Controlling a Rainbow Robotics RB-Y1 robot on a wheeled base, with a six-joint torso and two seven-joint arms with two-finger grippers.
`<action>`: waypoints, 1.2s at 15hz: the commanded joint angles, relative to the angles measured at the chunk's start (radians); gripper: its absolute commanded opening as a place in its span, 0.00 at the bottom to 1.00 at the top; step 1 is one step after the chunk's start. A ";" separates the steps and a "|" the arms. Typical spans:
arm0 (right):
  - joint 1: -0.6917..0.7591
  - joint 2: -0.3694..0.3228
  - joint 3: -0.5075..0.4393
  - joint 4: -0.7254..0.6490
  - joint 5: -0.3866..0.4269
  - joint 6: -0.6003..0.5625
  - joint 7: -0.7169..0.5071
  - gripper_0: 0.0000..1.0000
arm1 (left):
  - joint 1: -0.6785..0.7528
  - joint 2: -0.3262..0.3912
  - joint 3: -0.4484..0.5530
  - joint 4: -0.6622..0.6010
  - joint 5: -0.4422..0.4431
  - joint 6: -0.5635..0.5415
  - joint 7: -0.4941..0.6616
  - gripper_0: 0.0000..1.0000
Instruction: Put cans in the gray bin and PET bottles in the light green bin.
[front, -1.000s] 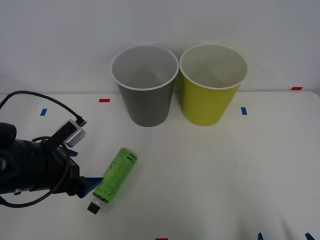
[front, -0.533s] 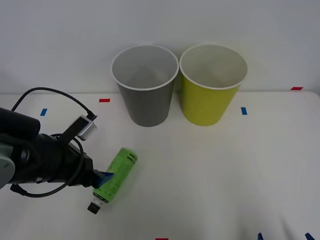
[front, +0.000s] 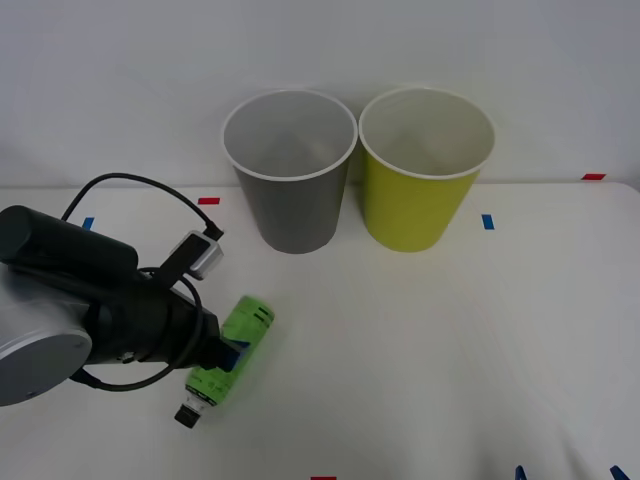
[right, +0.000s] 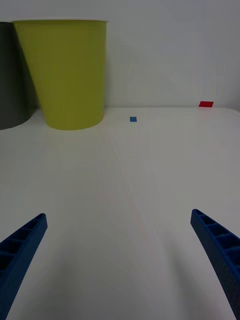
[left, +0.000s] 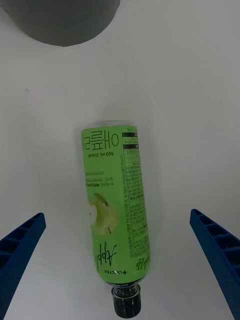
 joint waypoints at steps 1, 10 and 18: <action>0.000 0.000 0.000 0.000 0.000 0.000 0.000 1.00 | -0.029 0.005 -0.033 0.061 -0.012 -0.059 0.007 1.00; 0.000 0.000 0.000 0.000 0.000 0.000 0.000 1.00 | -0.125 -0.002 -0.128 0.141 0.022 -0.097 0.142 1.00; 0.000 0.000 0.000 0.000 0.000 0.000 0.000 1.00 | -0.127 -0.055 -0.151 0.231 -0.050 -0.131 0.142 1.00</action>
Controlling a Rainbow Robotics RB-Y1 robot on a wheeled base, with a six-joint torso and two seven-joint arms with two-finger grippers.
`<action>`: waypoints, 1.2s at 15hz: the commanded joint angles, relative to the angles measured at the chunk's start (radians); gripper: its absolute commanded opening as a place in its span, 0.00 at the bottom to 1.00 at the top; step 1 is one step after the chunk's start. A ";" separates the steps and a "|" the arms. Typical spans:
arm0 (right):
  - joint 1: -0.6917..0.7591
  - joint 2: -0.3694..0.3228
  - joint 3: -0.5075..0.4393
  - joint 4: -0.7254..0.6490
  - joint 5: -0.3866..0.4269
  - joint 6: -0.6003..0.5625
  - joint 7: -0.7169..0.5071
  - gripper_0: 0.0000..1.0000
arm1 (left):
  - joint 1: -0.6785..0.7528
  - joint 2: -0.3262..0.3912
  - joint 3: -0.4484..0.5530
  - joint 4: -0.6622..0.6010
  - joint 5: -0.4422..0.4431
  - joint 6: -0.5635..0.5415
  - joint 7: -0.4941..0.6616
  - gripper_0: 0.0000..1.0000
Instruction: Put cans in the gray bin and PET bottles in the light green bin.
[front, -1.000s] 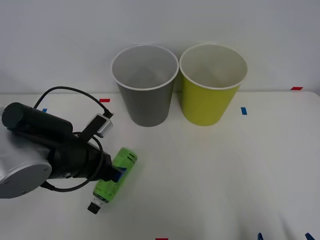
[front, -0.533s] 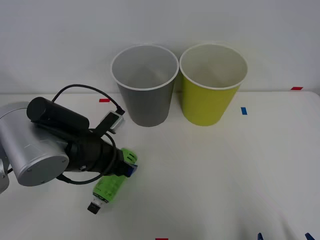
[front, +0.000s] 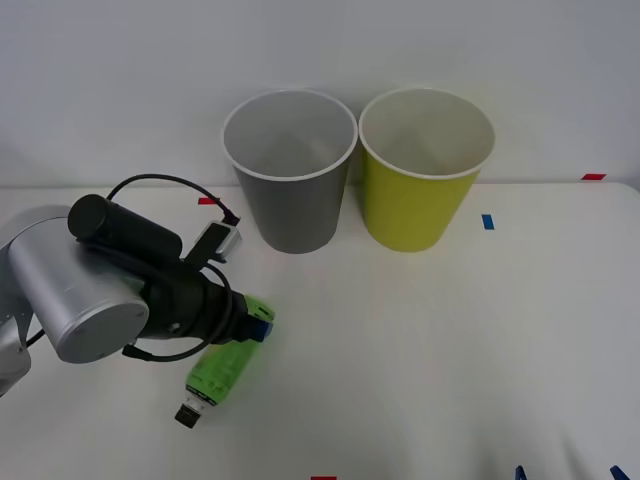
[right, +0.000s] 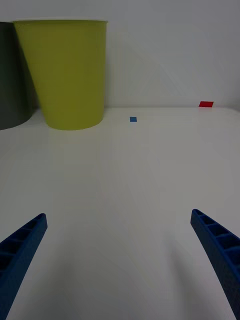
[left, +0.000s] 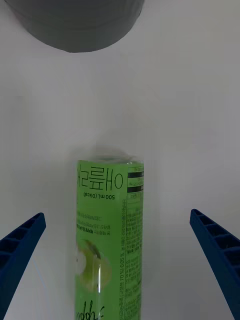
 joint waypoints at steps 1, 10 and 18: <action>0.000 0.000 0.000 0.000 0.000 0.000 0.000 1.00 | 0.000 -0.025 -0.041 0.023 -0.049 -0.018 0.008 1.00; 0.000 0.000 0.000 0.000 0.000 0.000 0.000 1.00 | -0.003 -0.050 -0.046 0.089 -0.053 -0.037 0.040 1.00; 0.000 0.000 0.000 0.000 0.000 0.000 0.000 1.00 | -0.005 -0.073 -0.047 0.146 -0.041 -0.038 0.031 1.00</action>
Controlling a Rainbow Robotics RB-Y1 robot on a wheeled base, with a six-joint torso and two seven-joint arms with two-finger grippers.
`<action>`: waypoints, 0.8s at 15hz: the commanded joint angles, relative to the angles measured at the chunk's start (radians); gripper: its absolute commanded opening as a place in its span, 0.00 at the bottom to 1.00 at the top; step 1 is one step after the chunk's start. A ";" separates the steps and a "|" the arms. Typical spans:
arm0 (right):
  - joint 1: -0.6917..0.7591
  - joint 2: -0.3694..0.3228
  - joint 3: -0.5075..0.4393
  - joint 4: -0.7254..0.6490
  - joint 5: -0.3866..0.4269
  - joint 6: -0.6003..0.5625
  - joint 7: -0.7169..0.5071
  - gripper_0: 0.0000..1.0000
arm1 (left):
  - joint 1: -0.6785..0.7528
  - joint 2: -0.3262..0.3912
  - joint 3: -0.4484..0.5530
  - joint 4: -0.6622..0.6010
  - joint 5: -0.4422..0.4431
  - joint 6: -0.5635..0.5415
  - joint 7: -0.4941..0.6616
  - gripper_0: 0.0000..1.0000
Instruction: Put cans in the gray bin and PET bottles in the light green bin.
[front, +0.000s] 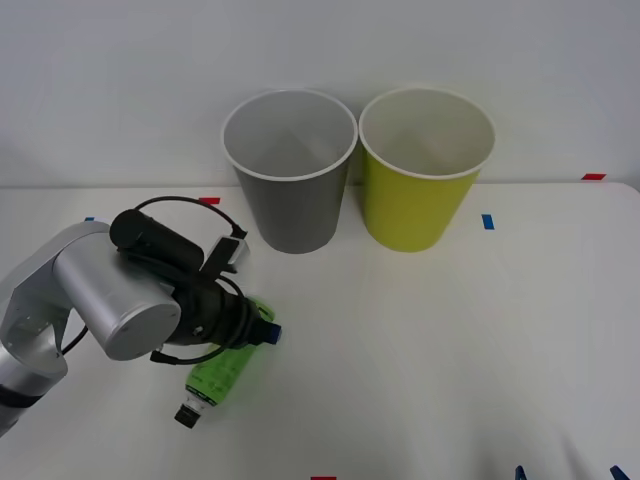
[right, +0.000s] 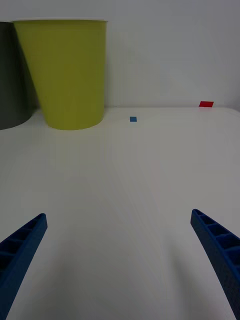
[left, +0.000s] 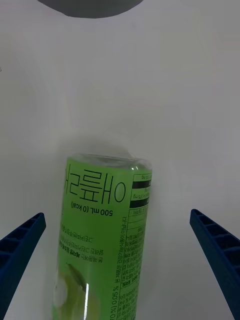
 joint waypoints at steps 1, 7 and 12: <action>0.000 0.000 0.000 0.000 0.000 0.000 0.000 1.00 | 0.000 -0.005 0.000 0.019 0.002 -0.001 -0.006 1.00; 0.000 0.000 0.000 0.000 0.000 0.000 0.000 1.00 | -0.002 -0.015 -0.001 0.032 0.002 -0.001 -0.023 1.00; 0.000 0.000 0.000 0.000 0.000 0.000 0.000 1.00 | -0.009 -0.025 -0.005 0.063 -0.005 -0.023 -0.048 1.00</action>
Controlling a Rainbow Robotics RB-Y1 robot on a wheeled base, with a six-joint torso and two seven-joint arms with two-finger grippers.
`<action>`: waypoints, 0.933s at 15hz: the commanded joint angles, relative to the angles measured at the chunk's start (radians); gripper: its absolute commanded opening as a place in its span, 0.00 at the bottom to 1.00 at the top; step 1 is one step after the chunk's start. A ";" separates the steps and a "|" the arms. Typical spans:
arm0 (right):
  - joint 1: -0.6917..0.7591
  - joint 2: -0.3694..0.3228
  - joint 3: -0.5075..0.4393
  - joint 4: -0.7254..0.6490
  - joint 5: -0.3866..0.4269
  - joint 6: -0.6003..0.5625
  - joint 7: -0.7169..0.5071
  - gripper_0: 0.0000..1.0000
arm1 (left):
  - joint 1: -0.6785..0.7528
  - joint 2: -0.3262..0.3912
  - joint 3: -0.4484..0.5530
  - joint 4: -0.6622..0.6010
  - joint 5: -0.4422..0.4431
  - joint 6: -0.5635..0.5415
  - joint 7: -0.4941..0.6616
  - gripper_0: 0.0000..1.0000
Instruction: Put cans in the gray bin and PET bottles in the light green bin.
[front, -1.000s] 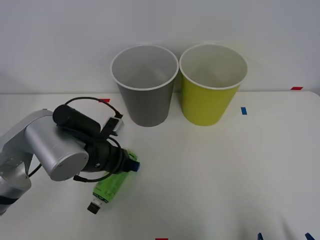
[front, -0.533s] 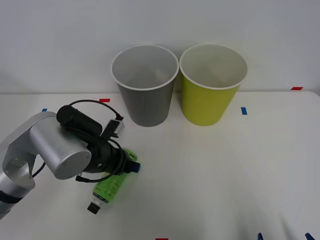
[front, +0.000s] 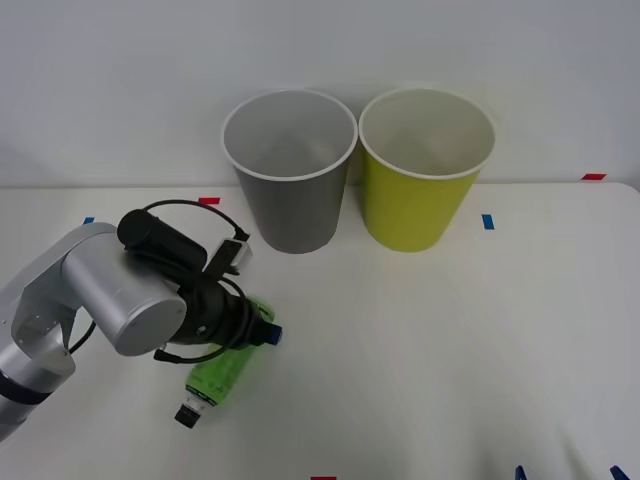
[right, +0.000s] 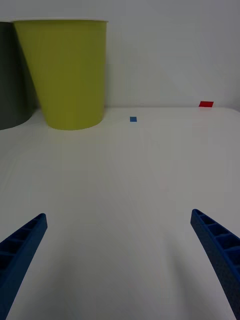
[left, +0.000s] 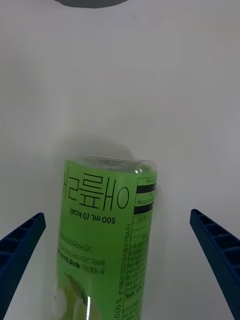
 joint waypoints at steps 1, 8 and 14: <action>0.000 0.000 0.000 0.000 0.000 0.000 0.000 1.00 | -0.006 -0.005 -0.013 0.015 -0.019 -0.014 -0.021 1.00; 0.000 0.000 0.000 0.000 0.000 0.000 0.000 1.00 | -0.020 -0.014 -0.059 0.065 -0.065 -0.065 -0.037 1.00; 0.000 0.000 0.000 0.000 0.000 0.000 0.000 1.00 | -0.020 -0.017 -0.080 0.076 -0.064 -0.069 -0.042 1.00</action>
